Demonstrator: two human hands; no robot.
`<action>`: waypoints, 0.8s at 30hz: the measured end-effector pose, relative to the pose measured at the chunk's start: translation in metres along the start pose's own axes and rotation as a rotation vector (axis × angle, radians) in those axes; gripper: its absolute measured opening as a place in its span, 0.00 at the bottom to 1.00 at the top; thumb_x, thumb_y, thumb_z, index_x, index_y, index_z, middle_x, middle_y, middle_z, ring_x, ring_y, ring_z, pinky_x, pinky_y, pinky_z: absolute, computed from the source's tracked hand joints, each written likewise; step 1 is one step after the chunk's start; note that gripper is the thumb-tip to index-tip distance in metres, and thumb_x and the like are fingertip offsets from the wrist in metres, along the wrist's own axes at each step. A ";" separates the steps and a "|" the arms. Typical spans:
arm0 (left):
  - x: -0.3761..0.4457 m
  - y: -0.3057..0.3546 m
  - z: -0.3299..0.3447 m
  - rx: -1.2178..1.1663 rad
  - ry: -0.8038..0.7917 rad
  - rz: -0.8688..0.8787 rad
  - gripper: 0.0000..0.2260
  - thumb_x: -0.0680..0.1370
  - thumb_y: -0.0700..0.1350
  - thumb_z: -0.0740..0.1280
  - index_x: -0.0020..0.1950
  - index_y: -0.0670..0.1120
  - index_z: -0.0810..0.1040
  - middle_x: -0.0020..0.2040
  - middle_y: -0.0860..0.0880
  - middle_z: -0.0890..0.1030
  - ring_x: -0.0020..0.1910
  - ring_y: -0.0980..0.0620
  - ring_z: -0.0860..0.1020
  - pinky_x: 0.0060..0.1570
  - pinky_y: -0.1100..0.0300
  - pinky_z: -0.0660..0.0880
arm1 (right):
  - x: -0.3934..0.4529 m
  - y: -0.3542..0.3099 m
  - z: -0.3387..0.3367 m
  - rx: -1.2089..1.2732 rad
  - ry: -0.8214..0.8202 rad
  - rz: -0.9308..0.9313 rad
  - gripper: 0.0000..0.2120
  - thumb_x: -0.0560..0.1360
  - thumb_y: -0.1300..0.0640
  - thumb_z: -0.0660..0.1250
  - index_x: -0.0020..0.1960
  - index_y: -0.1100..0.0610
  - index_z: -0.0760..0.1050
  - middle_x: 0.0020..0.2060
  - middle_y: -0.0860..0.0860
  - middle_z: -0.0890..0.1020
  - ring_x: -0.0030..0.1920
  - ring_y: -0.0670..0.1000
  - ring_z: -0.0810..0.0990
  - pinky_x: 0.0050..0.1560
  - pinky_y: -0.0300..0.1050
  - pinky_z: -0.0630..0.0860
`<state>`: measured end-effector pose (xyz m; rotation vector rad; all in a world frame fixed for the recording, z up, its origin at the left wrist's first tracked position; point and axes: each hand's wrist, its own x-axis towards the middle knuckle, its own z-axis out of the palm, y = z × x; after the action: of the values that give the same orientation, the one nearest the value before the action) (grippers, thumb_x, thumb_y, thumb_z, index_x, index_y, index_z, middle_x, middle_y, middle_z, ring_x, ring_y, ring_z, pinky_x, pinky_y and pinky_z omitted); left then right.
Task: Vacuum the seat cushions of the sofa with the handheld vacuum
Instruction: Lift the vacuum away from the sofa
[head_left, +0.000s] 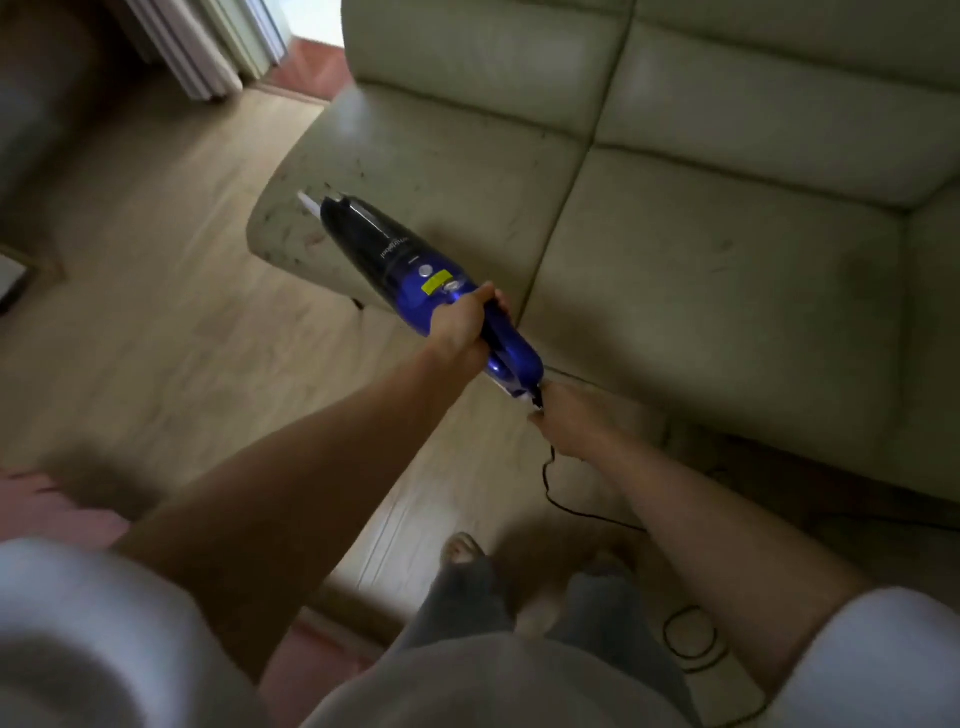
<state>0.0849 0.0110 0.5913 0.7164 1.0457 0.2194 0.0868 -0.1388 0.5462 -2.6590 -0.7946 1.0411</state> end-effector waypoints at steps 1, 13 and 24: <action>0.009 -0.005 -0.014 0.002 0.035 -0.010 0.10 0.79 0.34 0.62 0.37 0.40 0.71 0.21 0.49 0.75 0.19 0.54 0.73 0.24 0.64 0.74 | 0.005 -0.004 0.013 -0.012 -0.031 -0.008 0.15 0.79 0.51 0.60 0.62 0.56 0.72 0.55 0.54 0.81 0.53 0.55 0.80 0.54 0.49 0.76; 0.111 -0.119 -0.114 0.139 0.358 -0.082 0.13 0.75 0.33 0.66 0.31 0.41 0.71 0.27 0.46 0.76 0.29 0.49 0.73 0.41 0.54 0.75 | 0.085 0.019 0.160 -0.132 -0.277 -0.034 0.08 0.78 0.53 0.61 0.42 0.54 0.67 0.36 0.50 0.73 0.36 0.49 0.72 0.43 0.43 0.68; 0.251 -0.246 -0.235 0.150 0.631 -0.142 0.11 0.75 0.39 0.67 0.33 0.44 0.73 0.31 0.48 0.77 0.36 0.48 0.77 0.48 0.53 0.78 | 0.223 0.053 0.339 -0.217 -0.430 -0.153 0.06 0.80 0.52 0.59 0.47 0.49 0.73 0.42 0.49 0.79 0.49 0.56 0.76 0.53 0.47 0.66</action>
<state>-0.0282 0.0501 0.1862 0.7200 1.7228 0.2533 0.0172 -0.0734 0.1481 -2.5159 -1.2331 1.5916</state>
